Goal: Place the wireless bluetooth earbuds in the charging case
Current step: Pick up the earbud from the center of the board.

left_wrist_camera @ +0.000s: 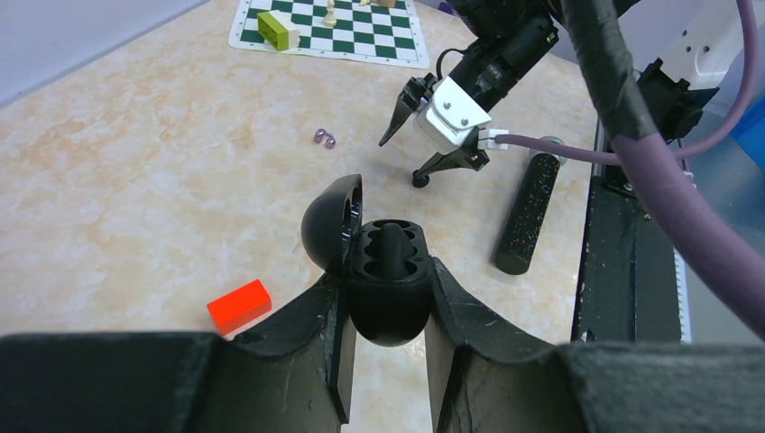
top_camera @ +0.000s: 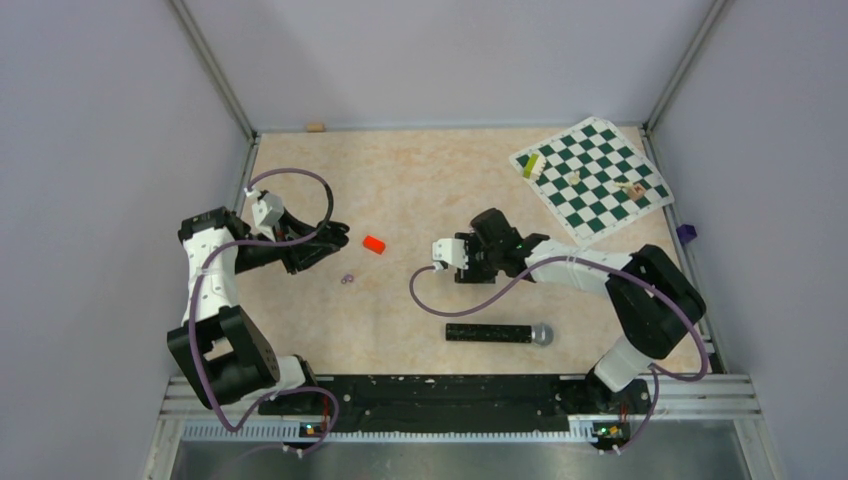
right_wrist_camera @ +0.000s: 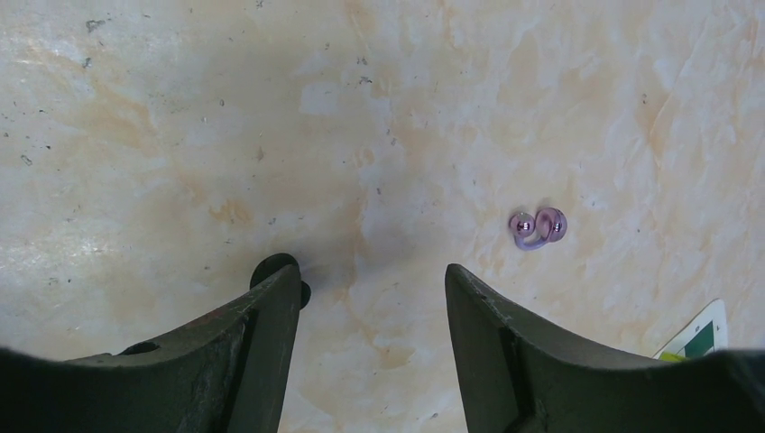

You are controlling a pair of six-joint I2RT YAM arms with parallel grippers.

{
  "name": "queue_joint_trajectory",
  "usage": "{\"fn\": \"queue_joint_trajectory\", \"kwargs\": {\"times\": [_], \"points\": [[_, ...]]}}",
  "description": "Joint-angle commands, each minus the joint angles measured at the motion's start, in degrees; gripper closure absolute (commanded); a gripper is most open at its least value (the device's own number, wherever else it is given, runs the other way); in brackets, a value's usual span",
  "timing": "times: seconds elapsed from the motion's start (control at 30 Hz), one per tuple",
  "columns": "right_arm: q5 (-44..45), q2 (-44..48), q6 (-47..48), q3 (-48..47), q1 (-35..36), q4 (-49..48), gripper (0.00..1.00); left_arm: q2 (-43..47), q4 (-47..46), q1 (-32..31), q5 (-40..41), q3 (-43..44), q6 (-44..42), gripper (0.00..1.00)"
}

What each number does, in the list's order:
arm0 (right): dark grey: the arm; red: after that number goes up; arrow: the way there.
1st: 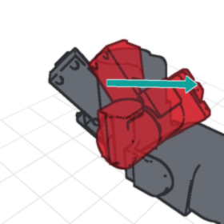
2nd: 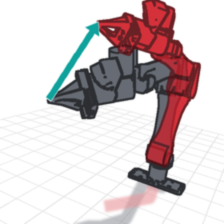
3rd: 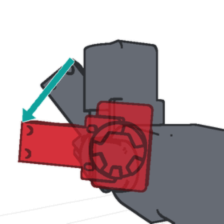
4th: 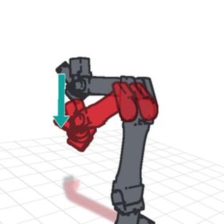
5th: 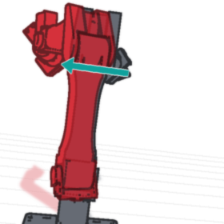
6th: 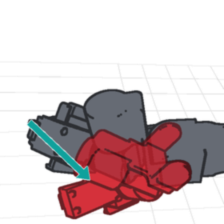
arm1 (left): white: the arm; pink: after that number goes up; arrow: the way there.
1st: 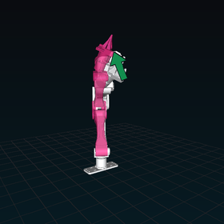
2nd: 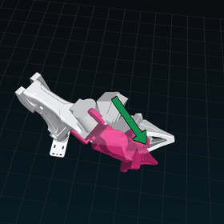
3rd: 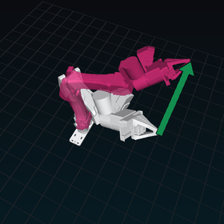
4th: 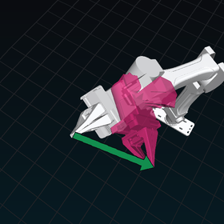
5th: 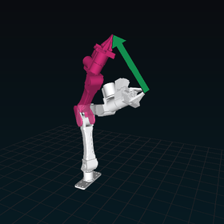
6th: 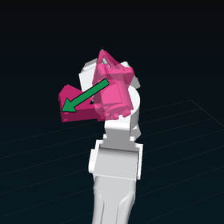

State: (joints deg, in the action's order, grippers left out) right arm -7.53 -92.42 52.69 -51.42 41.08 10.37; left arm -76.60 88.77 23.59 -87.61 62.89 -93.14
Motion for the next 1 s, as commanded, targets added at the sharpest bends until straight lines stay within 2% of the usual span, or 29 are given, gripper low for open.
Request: {"fn": "queue_joint_trajectory", "kwargs": {"times": [0.0, 0.43, 0.7, 0.83, 0.97], "points": [[0.1, -1.9, -0.5, -1.7, -0.3, 0.4, 0.40, 0.9, 2.2, 0.4, -2.2, 0.4, -0.7, 1.00], [5.6, -7.8, -4.2, -6.5, -0.1, -1.0, 0.40, 0.7, 2.1, 0.4, -2.2, 0.5, -0.6, 1.00], [15.6, -7.6, -6.5, -10.6, -0.3, -5.6, 0.40, 0.6, 2.2, 0.4, -2.3, 0.5, -0.6, 1.00], [8.5, -0.5, -2.0, -8.7, -1.8, -4.3, 0.39, 0.9, 2.2, 0.4, -2.1, 0.7, -0.6, 1.00], [-2.9, 10.6, 7.5, 1.9, -3.8, -6.8, 0.39, 1.1, 2.2, 0.4, -1.9, 0.6, -0.7, 1.00]]}}
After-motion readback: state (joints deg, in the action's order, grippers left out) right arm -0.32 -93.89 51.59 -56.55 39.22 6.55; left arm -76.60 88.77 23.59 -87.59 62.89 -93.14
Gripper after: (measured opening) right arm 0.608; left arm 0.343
